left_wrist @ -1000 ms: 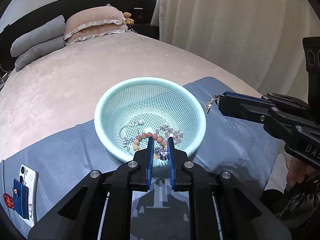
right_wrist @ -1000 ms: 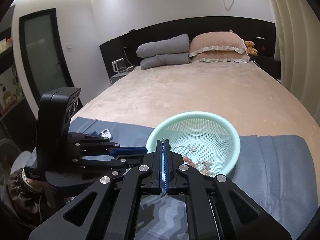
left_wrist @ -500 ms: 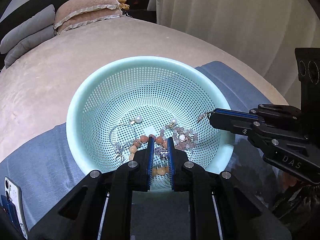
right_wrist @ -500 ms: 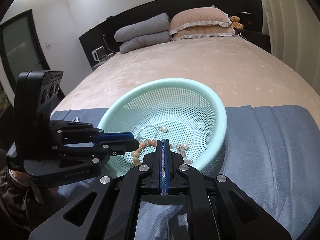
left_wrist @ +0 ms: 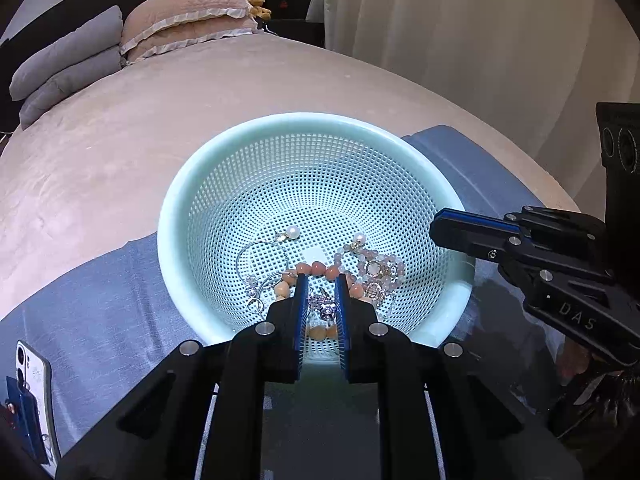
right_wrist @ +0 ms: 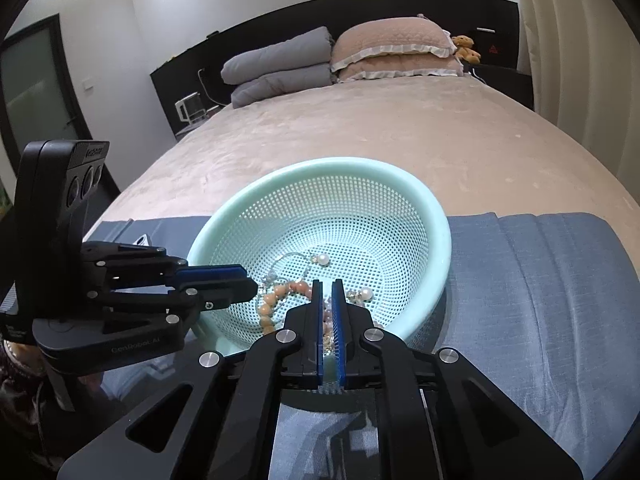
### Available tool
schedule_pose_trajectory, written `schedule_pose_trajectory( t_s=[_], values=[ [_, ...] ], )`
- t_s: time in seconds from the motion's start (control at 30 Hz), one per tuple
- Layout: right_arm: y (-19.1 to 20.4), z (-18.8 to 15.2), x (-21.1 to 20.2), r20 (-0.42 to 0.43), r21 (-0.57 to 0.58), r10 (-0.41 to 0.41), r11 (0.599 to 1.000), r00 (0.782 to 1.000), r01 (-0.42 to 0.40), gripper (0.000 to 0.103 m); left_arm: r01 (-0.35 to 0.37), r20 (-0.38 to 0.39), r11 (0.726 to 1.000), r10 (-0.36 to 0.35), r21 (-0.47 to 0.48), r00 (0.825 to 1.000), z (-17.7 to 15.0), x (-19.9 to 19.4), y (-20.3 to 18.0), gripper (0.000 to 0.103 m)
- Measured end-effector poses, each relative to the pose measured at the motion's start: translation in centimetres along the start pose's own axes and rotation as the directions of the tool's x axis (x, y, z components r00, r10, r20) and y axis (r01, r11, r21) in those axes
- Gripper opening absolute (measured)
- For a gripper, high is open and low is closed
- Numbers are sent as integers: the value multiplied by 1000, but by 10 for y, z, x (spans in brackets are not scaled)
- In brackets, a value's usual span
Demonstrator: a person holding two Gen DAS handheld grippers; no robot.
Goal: Organize jewelry
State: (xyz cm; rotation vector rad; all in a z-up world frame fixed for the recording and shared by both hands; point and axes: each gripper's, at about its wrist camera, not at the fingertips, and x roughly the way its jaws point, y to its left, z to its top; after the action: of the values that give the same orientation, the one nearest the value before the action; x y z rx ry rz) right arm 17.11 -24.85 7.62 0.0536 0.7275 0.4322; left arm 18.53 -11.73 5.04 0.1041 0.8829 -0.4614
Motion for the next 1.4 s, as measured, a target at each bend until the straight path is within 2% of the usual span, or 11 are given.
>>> schedule_pose_trajectory(
  t_s=[0.03,0.07,0.13,0.2,0.3,0.4,0.7,0.83,1.0,1.17,1.4],
  values=[
    [1,0,-4,7,2,-7,1000,1000,7,12,-8,4,1000,8,-1,1000,-1,-3,0,21],
    [0,1,-8,16,6,-13,1000,1000,13,27,-18,13,1000,18,-2,1000,-2,-7,-1,27],
    [1,1,-19,43,14,-34,999,998,34,55,-53,43,999,53,-7,998,-7,-18,-4,70],
    [3,0,-32,80,20,-62,998,995,60,78,-88,90,996,89,-5,992,-9,-32,-4,77],
    [8,-2,-50,114,20,-100,995,988,99,88,-131,120,991,131,-3,984,-15,-49,-7,97],
    [13,-4,-65,128,4,-125,992,984,126,90,-182,166,983,180,-7,969,-25,-65,-12,97],
    [27,-20,-104,151,-25,-139,989,979,145,94,-186,199,982,188,-28,962,-59,-96,-24,97],
    [33,-33,-115,159,-16,-138,990,978,142,95,-236,256,970,242,-53,936,-74,-110,-30,97],
    [40,-57,-126,167,12,-166,986,972,167,95,-271,275,962,271,-39,922,-95,-116,-37,97],
    [43,-84,-129,171,35,-168,986,971,165,95,-187,263,978,205,-93,943,-120,-115,-40,97],
    [40,-100,-121,132,55,-150,988,980,144,95,-202,183,972,221,-120,958,-138,-101,-43,97]
  ],
)
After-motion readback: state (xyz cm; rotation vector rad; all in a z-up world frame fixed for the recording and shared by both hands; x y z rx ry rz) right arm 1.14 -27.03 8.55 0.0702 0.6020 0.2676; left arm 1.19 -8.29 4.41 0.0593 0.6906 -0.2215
